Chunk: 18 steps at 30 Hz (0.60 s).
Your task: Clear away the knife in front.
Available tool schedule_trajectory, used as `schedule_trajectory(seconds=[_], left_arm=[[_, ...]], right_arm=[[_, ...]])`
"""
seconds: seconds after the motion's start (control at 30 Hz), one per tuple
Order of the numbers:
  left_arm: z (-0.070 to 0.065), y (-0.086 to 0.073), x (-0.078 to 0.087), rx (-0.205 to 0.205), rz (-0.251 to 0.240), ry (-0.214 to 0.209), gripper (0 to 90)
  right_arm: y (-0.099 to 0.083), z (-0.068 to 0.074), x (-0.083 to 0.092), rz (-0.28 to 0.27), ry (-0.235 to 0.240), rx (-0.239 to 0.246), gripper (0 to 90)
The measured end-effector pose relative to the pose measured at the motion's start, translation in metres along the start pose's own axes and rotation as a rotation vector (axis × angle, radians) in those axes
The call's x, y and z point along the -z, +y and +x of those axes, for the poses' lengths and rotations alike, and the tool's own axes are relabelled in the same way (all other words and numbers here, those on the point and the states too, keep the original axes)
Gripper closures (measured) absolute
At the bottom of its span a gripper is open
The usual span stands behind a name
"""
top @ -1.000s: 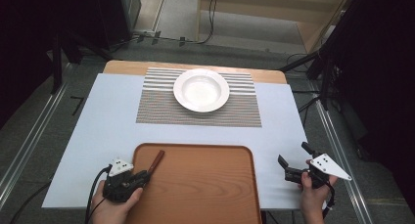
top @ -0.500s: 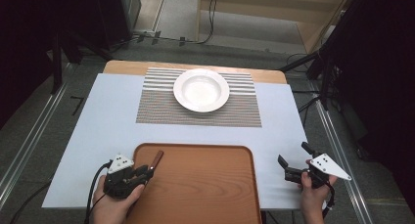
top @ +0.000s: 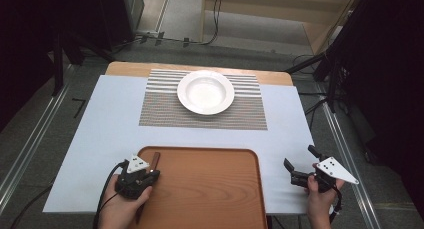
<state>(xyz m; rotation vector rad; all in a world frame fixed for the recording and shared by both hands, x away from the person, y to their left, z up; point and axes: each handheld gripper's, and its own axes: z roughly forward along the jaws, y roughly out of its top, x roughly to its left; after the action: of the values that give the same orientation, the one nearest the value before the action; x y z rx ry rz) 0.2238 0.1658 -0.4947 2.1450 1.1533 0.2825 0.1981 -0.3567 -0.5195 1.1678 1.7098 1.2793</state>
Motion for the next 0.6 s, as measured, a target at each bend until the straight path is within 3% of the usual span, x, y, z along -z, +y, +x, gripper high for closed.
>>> schedule_trajectory(seconds=[0.6], left_arm=[[0.023, -0.008, 0.011, 0.03, 0.0, -0.003, 89.7]], right_arm=[[0.0, 0.0, 0.0, 0.002, -0.002, 0.002, 0.0]])
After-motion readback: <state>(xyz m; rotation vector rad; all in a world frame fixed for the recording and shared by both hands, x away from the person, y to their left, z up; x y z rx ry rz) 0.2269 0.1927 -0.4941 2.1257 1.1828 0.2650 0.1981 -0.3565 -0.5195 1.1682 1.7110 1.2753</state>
